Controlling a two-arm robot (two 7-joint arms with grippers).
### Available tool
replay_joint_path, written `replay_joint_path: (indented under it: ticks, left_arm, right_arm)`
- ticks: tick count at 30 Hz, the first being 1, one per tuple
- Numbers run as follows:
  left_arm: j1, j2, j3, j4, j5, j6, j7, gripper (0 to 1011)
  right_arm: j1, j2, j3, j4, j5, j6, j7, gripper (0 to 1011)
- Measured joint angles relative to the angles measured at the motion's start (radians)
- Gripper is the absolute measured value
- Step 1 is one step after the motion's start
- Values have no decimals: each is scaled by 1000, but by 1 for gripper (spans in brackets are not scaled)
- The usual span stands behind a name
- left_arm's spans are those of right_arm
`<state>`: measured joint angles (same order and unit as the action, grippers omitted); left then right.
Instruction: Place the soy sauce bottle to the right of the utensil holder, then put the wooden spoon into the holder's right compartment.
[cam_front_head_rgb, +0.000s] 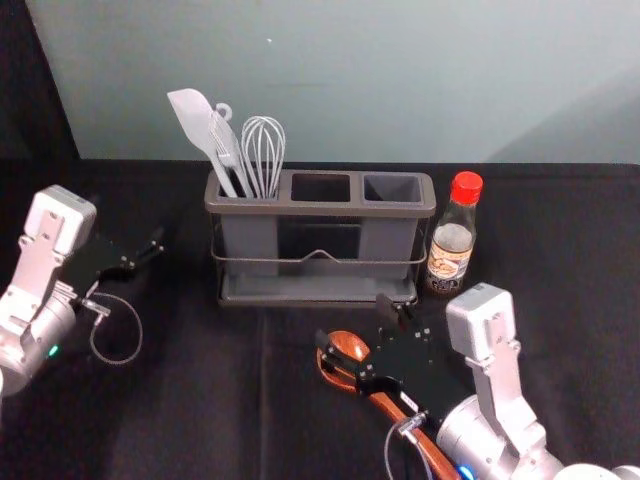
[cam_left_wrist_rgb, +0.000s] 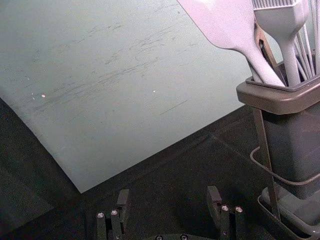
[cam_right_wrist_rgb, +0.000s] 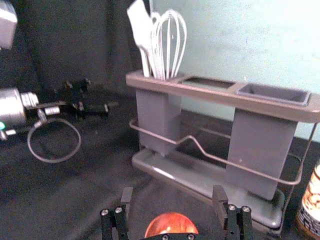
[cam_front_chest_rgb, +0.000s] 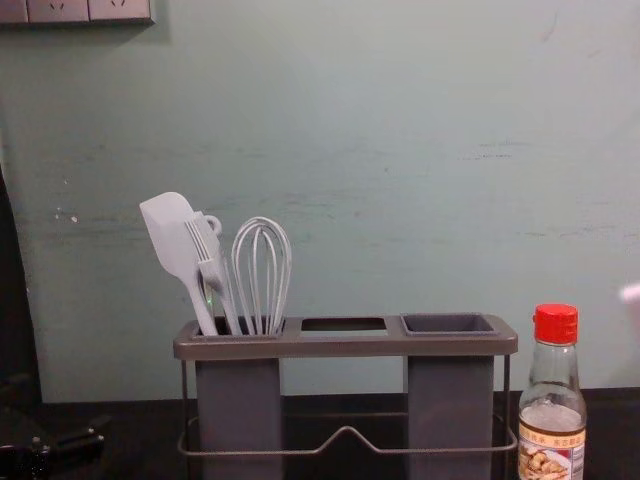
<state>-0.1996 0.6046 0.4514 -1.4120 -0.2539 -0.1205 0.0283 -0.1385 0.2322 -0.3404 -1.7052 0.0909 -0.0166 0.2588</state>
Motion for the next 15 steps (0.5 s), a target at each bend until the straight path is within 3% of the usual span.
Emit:
replay_joint_path:
  ticks: [4,5,6,7,9,10,11,12,15]
  left_arm:
    - [0,0,0,0,0,0,0,1000]
    - [0,0,0,0,0,0,0,1000]
    - [0,0,0,0,0,0,0,1000]
    - [0,0,0,0,0,0,0,1000]
    - [0,0,0,0,0,0,0,1000]
    - [0,0,0,0,0,0,0,1000]
    - [0,0,0,0,0,0,0,1000]
    - [0,0,0,0,0,0,0,1000]
    - [0,0,0,0,0,0,0,1000]
  right_arm:
    - [1,2,-6,-54,-25,137,-23,1002]
    - [5,1,-5,-79,-26,204,-27,1002]
    - [7,0,-4,-87,-25,234,-27,1002]
    - [14,-1,-2,-109,-24,309,-27,1002]
    - [23,-3,-2,-128,-25,378,-28,1002]
    - [34,-7,-2,-144,-26,445,-28,1002]
    - [34,-7,-2,-144,-26,445,-28,1002]
    - [46,-12,-1,-154,-25,503,-26,1002]
    - [71,-24,6,-160,-20,599,-15,1002]
